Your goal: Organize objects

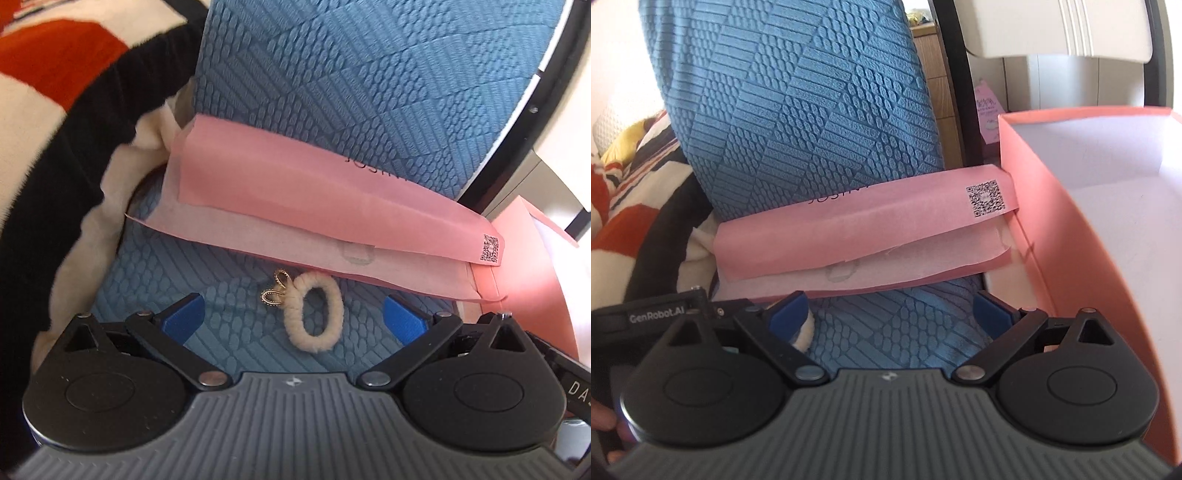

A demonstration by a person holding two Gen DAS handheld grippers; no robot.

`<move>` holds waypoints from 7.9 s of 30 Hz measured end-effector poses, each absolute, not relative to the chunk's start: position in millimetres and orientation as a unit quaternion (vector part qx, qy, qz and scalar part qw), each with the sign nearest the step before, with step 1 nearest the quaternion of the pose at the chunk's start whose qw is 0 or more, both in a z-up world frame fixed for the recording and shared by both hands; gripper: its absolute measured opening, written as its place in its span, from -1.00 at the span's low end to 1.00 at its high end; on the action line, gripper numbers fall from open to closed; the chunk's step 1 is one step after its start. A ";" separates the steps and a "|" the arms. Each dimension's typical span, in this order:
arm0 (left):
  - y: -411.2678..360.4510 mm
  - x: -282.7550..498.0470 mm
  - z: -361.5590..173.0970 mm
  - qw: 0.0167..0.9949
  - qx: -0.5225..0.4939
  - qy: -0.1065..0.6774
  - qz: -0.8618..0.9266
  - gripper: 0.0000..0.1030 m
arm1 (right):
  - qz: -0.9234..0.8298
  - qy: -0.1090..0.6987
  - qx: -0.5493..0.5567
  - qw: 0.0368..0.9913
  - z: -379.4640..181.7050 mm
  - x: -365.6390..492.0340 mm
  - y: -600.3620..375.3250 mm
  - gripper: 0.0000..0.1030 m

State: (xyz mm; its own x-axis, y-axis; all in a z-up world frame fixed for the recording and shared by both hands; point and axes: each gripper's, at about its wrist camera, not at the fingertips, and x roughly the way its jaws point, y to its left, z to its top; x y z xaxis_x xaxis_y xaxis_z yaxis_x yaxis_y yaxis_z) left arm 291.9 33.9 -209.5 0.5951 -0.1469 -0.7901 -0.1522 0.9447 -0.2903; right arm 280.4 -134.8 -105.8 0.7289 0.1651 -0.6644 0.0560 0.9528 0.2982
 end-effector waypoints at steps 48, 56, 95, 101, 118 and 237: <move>58.4 288.7 -181.9 0.867 -0.226 0.441 -0.042 0.57 | 0.056 0.443 0.325 0.833 -132.5 285.4 -123.2 -0.82; 40.4 280.4 -193.4 0.851 -0.208 0.477 -0.075 0.51 | 0.053 0.428 0.359 0.828 -123.6 246.2 -134.8 -0.87; -2.2 294.4 -210.9 0.900 -0.020 0.435 0.037 0.42 | 0.027 0.463 0.351 0.813 -144.7 216.4 -150.3 -0.88; 13.4 321.0 -209.6 0.898 -0.028 0.437 0.048 0.42 | 0.032 0.463 0.341 0.818 -144.7 224.8 -148.5 -0.88; 36.5 389.8 -251.7 0.871 -0.017 0.486 0.073 0.42 | 0.032 0.470 0.326 0.820 -147.3 250.8 -148.6 -0.88; 52.4 291.4 -226.0 0.775 -0.315 0.530 -0.134 -0.80 | 0.044 0.481 0.206 0.851 -155.2 298.0 -97.4 -0.47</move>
